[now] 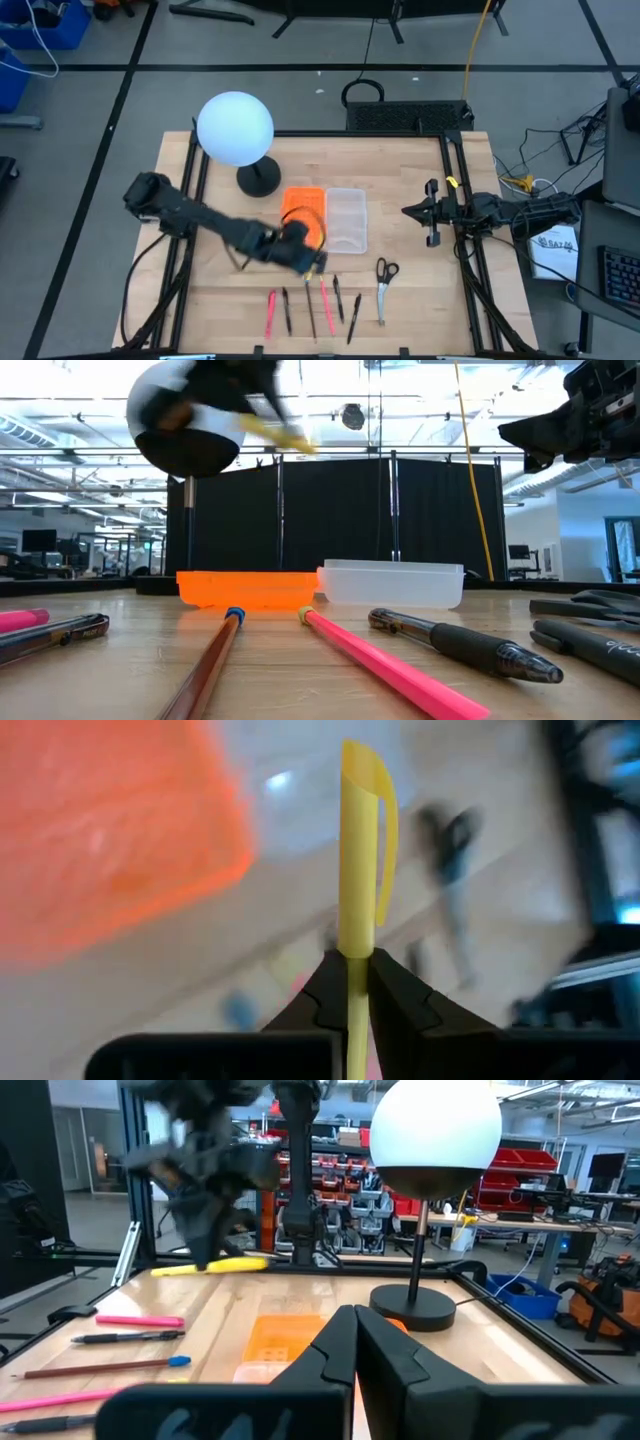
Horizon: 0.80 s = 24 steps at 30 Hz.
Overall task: Pick & place school supplies into a supply box
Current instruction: Put the yellow pen into the orange supply box
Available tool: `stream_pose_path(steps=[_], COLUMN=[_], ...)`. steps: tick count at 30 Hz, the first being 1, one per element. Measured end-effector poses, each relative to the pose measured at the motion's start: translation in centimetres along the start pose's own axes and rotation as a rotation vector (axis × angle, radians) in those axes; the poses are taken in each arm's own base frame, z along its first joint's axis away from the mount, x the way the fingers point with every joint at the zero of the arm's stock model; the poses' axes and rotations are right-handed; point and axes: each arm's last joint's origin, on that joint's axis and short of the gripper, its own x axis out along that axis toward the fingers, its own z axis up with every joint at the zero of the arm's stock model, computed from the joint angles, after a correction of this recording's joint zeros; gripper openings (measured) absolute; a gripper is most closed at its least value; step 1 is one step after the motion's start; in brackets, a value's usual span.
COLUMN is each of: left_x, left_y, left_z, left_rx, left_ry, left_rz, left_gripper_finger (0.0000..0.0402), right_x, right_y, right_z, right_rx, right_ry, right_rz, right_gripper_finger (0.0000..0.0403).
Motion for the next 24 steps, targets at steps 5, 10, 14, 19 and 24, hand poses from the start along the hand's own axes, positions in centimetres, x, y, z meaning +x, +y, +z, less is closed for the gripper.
stream_pose_path(steps=[5, 10, 14, 19, 24], left_x=[2.8, 4.9, 5.9, 6.5, 6.4], left_y=[-0.1, 1.5, 2.4, 3.3, 3.6], left_z=[4.8, 8.9, 10.9, 12.6, 13.4], left_rx=[0.019, -0.043, -0.052, -0.075, -0.039], left_ry=[0.007, 0.015, 0.014, -0.013, -0.069], left_rz=[-0.085, -0.051, -0.041, -0.013, 0.01], left_gripper_finger=[0.0023, 0.0023, 0.0023, 0.0023, 0.0023], right_x=[0.0, 0.1, 0.1, 0.1, 0.1], right_y=[0.0, 0.0, 0.0, 0.0, 0.0], right_z=[0.0, 0.0, -0.1, -0.1, -0.1], right_rx=[-0.001, -0.001, 0.009, 0.069, 0.085], right_ry=[0.004, 0.004, 0.008, 0.008, 0.011], right_rz=[0.0, 0.001, 0.001, 0.001, 0.0], right_gripper_finger=[0.0, 0.0, 0.0, 0.0, 0.0])
